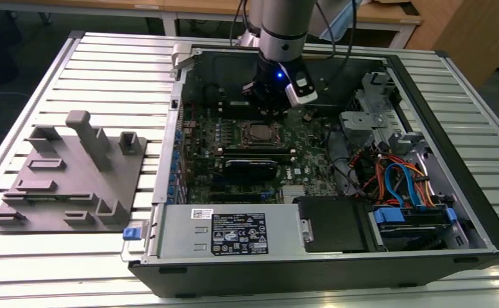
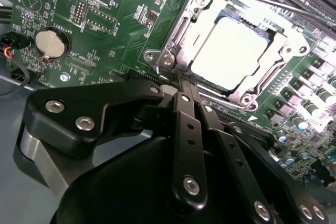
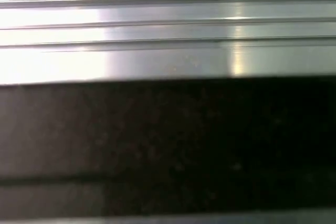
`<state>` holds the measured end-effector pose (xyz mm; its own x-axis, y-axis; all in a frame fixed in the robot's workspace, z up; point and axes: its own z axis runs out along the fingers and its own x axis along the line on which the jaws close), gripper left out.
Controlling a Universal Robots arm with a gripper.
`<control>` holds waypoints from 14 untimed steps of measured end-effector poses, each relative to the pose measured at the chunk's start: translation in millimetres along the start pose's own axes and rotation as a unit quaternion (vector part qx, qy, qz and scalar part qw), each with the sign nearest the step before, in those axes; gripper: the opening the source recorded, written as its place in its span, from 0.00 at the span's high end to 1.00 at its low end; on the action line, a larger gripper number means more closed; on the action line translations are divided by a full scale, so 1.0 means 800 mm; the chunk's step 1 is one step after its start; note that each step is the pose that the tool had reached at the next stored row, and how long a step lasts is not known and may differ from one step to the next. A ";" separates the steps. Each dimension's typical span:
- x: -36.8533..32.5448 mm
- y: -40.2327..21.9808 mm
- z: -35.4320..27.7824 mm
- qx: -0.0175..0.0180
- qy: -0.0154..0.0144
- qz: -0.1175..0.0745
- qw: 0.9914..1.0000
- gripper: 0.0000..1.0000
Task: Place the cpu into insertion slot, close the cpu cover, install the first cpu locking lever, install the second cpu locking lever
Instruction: 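Install the first cpu locking lever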
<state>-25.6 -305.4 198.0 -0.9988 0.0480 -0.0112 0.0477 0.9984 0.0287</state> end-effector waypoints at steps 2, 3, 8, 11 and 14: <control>-0.0001 0.0001 0.0015 0.002 0.000 0.000 1.000 0.89; -0.0001 0.0000 0.0018 0.002 0.000 0.000 1.000 0.89; -0.0001 0.0002 0.0023 -0.004 0.001 0.000 1.000 0.89; -0.0003 0.0004 0.0029 -0.015 0.002 0.000 1.000 0.89; -0.0001 0.0002 0.0023 -0.023 0.003 0.000 1.000 0.89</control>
<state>-25.5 -305.2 196.2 -0.9988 0.0484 -0.0045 0.0479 0.9960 0.0750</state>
